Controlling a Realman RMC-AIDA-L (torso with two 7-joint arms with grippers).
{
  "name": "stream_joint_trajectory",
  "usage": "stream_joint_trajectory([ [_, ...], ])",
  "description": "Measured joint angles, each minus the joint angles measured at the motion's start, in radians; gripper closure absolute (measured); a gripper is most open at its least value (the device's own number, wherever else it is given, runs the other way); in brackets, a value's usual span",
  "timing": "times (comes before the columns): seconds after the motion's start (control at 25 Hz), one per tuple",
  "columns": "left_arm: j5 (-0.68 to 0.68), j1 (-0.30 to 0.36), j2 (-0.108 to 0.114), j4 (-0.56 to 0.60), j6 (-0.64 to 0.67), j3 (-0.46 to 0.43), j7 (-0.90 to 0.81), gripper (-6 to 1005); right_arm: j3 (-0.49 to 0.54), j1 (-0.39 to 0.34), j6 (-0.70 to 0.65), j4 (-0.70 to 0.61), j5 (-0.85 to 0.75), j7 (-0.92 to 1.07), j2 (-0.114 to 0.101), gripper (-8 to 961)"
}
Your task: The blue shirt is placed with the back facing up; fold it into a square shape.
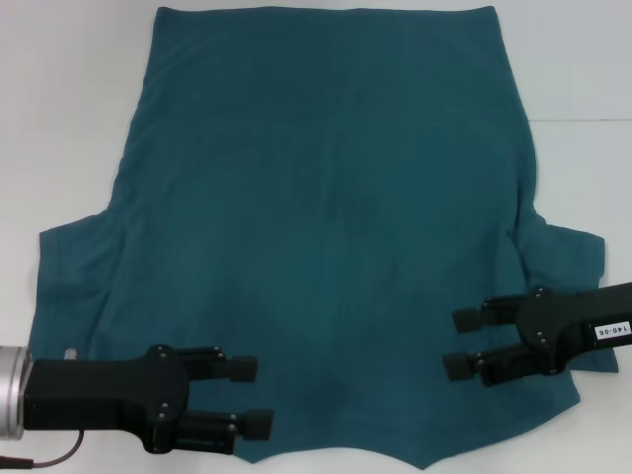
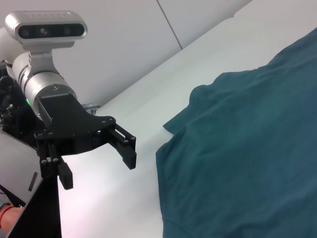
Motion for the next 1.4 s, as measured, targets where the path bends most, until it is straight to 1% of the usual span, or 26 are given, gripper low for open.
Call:
stream_joint_trajectory([
  [0.52,0.000,-0.004,0.003,0.000,0.002,-0.007,-0.007,169,-0.001,0.000,0.003,0.000,0.000,0.001,0.000,29],
  [0.6,-0.003,-0.008,0.009,0.001,-0.032,-0.046,-0.064,171,0.003,0.000,0.012,0.000,0.000,0.015,0.000,29],
  [0.64,-0.004,-0.014,0.016,-0.003,-0.076,-0.088,-0.131,172,0.005,0.000,0.020,0.000,0.001,0.032,0.000,29],
  [0.76,-0.004,-0.034,0.051,-0.046,-0.213,-0.240,-0.375,175,0.009,0.008,0.071,-0.006,0.003,0.135,-0.007,29],
  [0.8,-0.003,-0.039,0.065,-0.068,-0.255,-0.303,-0.466,176,0.010,0.015,0.092,-0.007,0.002,0.192,-0.011,29],
  [0.84,-0.003,-0.040,0.071,-0.080,-0.274,-0.339,-0.521,177,0.010,0.023,0.107,-0.007,0.002,0.251,-0.015,29],
  [0.88,-0.007,-0.040,0.080,-0.097,-0.291,-0.423,-0.629,178,0.010,0.047,0.139,0.000,0.001,0.374,-0.029,29],
  [0.92,-0.007,-0.040,0.080,-0.097,-0.291,-0.423,-0.629,180,0.010,0.047,0.139,0.000,0.001,0.374,-0.029,29],
  [1.0,-0.009,-0.039,0.083,-0.099,-0.296,-0.453,-0.678,182,0.011,0.081,0.176,0.020,0.001,0.496,-0.052,29],
  [1.08,-0.002,-0.041,0.088,-0.099,-0.313,-0.456,-0.715,184,0.009,0.120,0.195,0.070,0.002,0.567,-0.082,29],
  [1.16,0.018,-0.043,0.093,-0.099,-0.355,-0.454,-0.759,186,0.006,0.170,0.199,0.142,-0.005,0.593,-0.116,29],
  [1.2,0.026,-0.043,0.094,-0.099,-0.377,-0.457,-0.773,187,0.007,0.217,0.211,0.193,-0.024,0.606,-0.138,29],
  [1.24,0.031,-0.043,0.095,-0.099,-0.393,-0.460,-0.781,188,0.007,0.217,0.211,0.193,-0.024,0.606,-0.138,29],
  [1.28,0.034,-0.040,0.095,-0.101,-0.412,-0.465,-0.787,189,0.009,0.245,0.235,0.201,-0.053,0.629,-0.144,29],
  [1.4,0.038,-0.030,0.095,-0.114,-0.458,-0.471,-0.792,192,0.009,0.265,0.266,0.190,-0.084,0.659,-0.144,29],
])
